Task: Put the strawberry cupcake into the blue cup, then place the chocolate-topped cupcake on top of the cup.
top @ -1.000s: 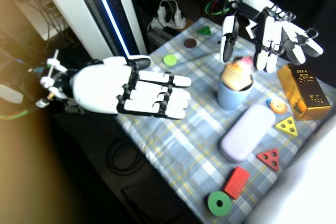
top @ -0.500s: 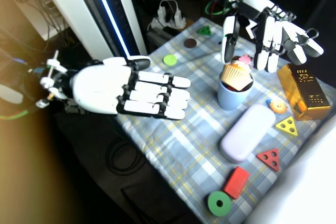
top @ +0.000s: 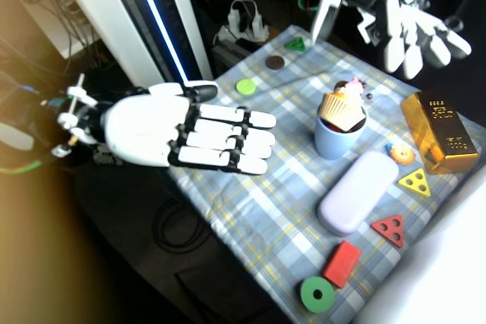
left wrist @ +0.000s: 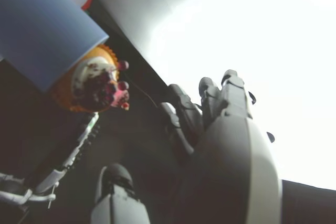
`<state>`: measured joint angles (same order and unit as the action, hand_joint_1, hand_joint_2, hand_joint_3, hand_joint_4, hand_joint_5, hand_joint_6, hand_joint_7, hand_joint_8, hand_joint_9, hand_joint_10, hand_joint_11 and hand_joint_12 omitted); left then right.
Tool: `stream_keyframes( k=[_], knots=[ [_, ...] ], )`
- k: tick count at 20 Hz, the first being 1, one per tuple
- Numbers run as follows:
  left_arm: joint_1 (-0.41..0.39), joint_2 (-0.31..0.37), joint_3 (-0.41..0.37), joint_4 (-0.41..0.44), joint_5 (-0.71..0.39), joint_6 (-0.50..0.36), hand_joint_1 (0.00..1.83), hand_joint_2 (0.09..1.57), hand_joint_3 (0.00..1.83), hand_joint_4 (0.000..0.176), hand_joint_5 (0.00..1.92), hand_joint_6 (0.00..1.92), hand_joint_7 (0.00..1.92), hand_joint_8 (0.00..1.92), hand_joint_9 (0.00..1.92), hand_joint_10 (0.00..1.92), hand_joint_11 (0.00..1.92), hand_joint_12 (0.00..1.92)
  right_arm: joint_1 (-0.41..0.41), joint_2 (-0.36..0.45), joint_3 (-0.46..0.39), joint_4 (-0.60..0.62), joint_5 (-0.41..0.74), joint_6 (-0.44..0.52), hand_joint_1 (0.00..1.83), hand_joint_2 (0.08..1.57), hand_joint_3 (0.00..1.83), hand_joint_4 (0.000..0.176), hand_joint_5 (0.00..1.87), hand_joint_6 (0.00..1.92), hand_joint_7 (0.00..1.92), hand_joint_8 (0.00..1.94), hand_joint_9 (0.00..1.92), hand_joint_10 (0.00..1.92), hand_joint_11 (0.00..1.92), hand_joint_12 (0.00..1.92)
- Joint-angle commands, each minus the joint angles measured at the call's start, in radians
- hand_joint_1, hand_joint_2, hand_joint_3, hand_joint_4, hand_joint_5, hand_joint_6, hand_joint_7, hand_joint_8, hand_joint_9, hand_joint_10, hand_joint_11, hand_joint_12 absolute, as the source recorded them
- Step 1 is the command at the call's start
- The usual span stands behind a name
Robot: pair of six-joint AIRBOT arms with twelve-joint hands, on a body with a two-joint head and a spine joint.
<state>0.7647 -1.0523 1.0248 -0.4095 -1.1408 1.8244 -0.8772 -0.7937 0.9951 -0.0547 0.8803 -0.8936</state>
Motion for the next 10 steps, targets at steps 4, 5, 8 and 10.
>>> stream_keyframes(
  k=[4, 5, 8, 10],
  knots=[
    [0.110, 0.081, -0.077, -0.014, -0.202, -0.005, 0.10, 0.93, 0.00, 0.066, 0.07, 0.00, 0.07, 0.00, 0.00, 0.00, 0.00, 0.00, -0.019, 0.011, -0.007, 0.057, 0.152, 0.007, 0.00, 0.92, 0.00, 0.082, 0.02, 0.00, 0.00, 0.00, 0.00, 0.00, 0.00, 0.01],
    [0.156, 0.102, -0.101, -0.044, -0.223, 0.006, 0.08, 0.88, 0.00, 0.067, 0.06, 0.00, 0.07, 0.00, 0.00, 0.00, 0.00, 0.00, -0.030, 0.015, -0.009, 0.071, 0.168, 0.006, 0.00, 0.91, 0.00, 0.092, 0.00, 0.00, 0.00, 0.00, 0.00, 0.00, 0.00, 0.00],
    [0.251, 0.118, -0.155, -0.120, -0.288, 0.074, 0.01, 0.83, 0.00, 0.085, 0.00, 0.00, 0.00, 0.00, 0.00, 0.00, 0.00, 0.00, -0.054, 0.016, -0.019, 0.109, 0.191, -0.014, 0.00, 0.88, 0.00, 0.101, 0.00, 0.00, 0.00, 0.00, 0.00, 0.00, 0.00, 0.00],
    [0.310, 0.120, -0.203, -0.167, -0.352, 0.163, 0.00, 0.78, 0.00, 0.089, 0.01, 0.00, 0.00, 0.00, 0.00, 0.00, 0.00, 0.00, -0.077, 0.014, -0.030, 0.144, 0.204, -0.051, 0.00, 0.91, 0.00, 0.082, 0.00, 0.00, 0.00, 0.00, 0.00, 0.00, 0.00, 0.00]
  ],
)
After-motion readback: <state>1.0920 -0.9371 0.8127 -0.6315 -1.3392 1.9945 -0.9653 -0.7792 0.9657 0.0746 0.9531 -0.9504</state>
